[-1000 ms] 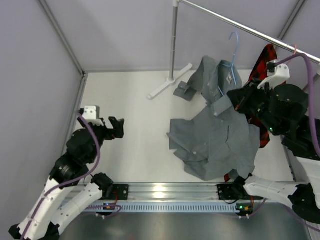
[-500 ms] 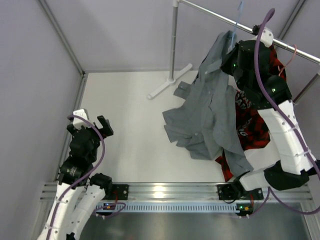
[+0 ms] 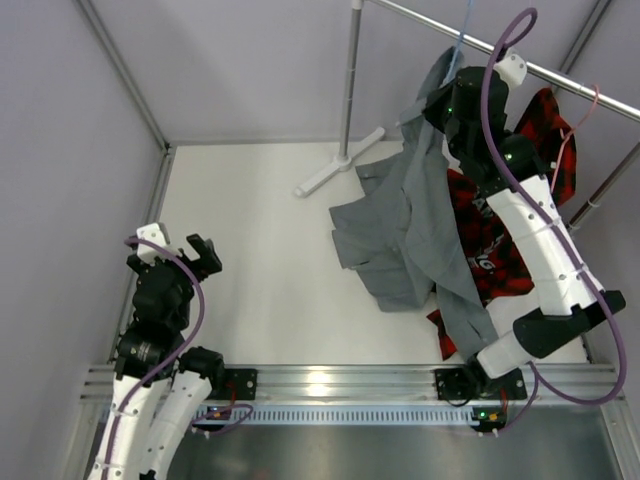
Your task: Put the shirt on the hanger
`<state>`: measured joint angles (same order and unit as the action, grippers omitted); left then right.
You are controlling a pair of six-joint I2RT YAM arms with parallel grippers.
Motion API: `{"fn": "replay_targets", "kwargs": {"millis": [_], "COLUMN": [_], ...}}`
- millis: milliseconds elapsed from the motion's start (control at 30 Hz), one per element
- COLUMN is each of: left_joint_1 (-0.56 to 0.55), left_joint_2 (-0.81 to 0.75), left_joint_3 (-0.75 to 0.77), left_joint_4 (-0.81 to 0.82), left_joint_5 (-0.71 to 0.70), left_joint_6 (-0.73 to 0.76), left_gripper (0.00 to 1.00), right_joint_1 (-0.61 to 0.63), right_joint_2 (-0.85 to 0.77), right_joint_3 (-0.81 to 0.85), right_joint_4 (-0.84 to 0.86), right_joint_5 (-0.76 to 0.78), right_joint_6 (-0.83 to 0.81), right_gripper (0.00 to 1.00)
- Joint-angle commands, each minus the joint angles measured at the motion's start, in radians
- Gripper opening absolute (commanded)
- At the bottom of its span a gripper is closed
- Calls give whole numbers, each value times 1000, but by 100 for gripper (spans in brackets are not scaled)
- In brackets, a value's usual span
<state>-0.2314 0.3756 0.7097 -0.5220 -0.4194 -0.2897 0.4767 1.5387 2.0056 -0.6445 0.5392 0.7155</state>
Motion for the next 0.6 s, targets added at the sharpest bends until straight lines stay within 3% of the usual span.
{"fn": "replay_targets", "kwargs": {"millis": [0,567], "left_joint_1": [12,86], "left_joint_2": [-12,28], "left_joint_3": [-7,-10], "left_joint_4": [57,63], "left_joint_5": [5,44], "left_joint_6": [-5,-16], "left_gripper": [98,98], "right_joint_1": [-9,152], "right_joint_2": [-45,0], "right_joint_3": [-99,-209], "right_joint_4": [192,293], "right_joint_5": [65,209], "right_joint_6": [85,124], "right_gripper": [0,0]}}
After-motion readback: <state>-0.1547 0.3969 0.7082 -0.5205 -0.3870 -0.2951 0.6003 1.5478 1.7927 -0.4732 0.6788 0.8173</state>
